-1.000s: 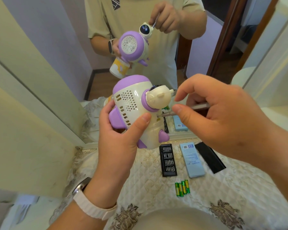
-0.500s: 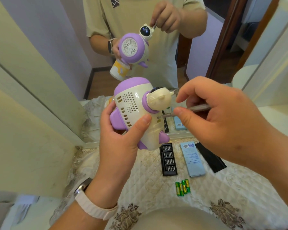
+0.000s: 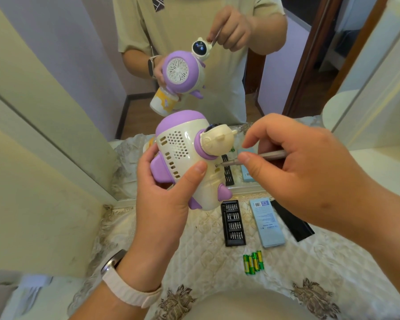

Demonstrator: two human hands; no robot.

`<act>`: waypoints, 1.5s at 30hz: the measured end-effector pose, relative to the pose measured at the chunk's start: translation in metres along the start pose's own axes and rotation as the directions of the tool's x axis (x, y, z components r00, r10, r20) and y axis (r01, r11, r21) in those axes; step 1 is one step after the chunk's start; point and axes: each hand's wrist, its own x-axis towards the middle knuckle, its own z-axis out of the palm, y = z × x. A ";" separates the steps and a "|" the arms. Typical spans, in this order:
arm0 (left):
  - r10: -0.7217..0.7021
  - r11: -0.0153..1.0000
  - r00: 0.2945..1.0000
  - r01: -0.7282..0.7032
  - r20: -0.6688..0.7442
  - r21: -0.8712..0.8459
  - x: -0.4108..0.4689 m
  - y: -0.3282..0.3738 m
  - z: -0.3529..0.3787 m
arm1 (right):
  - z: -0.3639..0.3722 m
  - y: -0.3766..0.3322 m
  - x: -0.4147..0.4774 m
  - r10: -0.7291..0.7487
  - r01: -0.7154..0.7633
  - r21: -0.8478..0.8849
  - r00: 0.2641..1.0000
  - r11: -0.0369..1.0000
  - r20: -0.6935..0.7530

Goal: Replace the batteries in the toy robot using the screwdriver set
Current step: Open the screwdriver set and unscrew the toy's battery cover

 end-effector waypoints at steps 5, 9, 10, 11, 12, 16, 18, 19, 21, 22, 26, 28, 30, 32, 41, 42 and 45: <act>0.003 1.000 1.000 -0.003 -0.014 0.001 0.000 0.001 0.002 | 0.000 0.001 0.000 0.032 -0.032 0.039 0.999 0.999 0.000; 0.005 1.000 1.000 -0.004 -0.010 0.011 0.001 0.000 0.004 | 0.000 0.003 0.001 0.033 -0.033 0.009 0.999 0.999 -0.006; 0.004 1.000 1.000 -0.004 -0.007 0.013 0.000 0.000 0.004 | 0.000 0.003 0.001 0.029 -0.029 0.003 1.000 1.000 -0.002; 0.003 1.000 1.000 -0.003 -0.007 0.015 0.000 0.000 0.004 | -0.001 0.004 0.001 0.028 -0.028 -0.001 1.000 1.000 0.000; 0.002 1.000 1.000 -0.002 -0.009 0.014 0.000 -0.001 0.004 | -0.001 0.004 0.001 0.026 -0.026 -0.002 1.000 1.000 -0.003; -0.003 1.000 1.000 0.003 -0.016 0.012 0.001 -0.001 0.005 | -0.001 0.003 0.000 0.032 -0.031 0.016 0.999 0.999 -0.014; -0.004 1.000 1.000 0.004 -0.013 0.007 0.001 -0.001 0.005 | -0.001 0.003 0.001 0.043 -0.043 0.012 0.999 0.999 -0.004; -0.005 1.000 1.000 0.005 -0.012 0.003 0.002 -0.001 0.005 | -0.001 0.003 0.001 0.046 -0.046 0.001 0.999 0.999 -0.003; -0.005 1.000 1.000 0.005 -0.015 0.002 0.001 0.000 0.006 | -0.001 0.003 0.001 0.049 -0.049 -0.014 0.999 0.999 -0.007; -0.004 1.000 1.000 0.004 -0.015 0.004 0.001 -0.001 0.006 | -0.001 0.004 0.002 0.047 -0.047 -0.014 0.999 0.999 -0.004; -0.008 1.000 1.000 0.008 -0.014 0.000 0.001 -0.002 0.006 | -0.001 0.006 0.001 0.036 -0.035 -0.013 0.999 0.999 0.009; -0.008 1.000 1.000 0.008 -0.017 -0.001 0.001 -0.003 0.006 | -0.001 0.005 0.000 0.041 -0.041 -0.006 0.999 0.999 0.015; -0.012 1.000 1.000 0.012 -0.018 -0.004 0.001 -0.003 0.006 | -0.001 0.004 -0.001 0.046 -0.046 -0.004 0.999 0.999 0.020; -0.018 1.000 1.000 0.018 -0.016 -0.012 0.000 -0.004 0.005 | 0.000 0.004 -0.001 0.049 -0.049 0.008 0.999 0.999 0.017; -0.020 1.000 1.000 0.020 -0.016 0.001 -0.001 -0.005 0.004 | 0.001 0.006 -0.003 0.054 -0.054 0.002 0.998 0.999 0.037; -0.018 1.000 1.000 0.018 -0.016 0.000 -0.001 -0.005 0.004 | 0.000 0.006 -0.003 0.058 -0.058 0.008 0.998 0.998 0.040; -0.020 1.000 1.000 0.020 -0.016 -0.002 -0.002 -0.005 0.003 | 0.001 0.007 -0.003 0.066 -0.067 0.031 0.997 0.997 0.044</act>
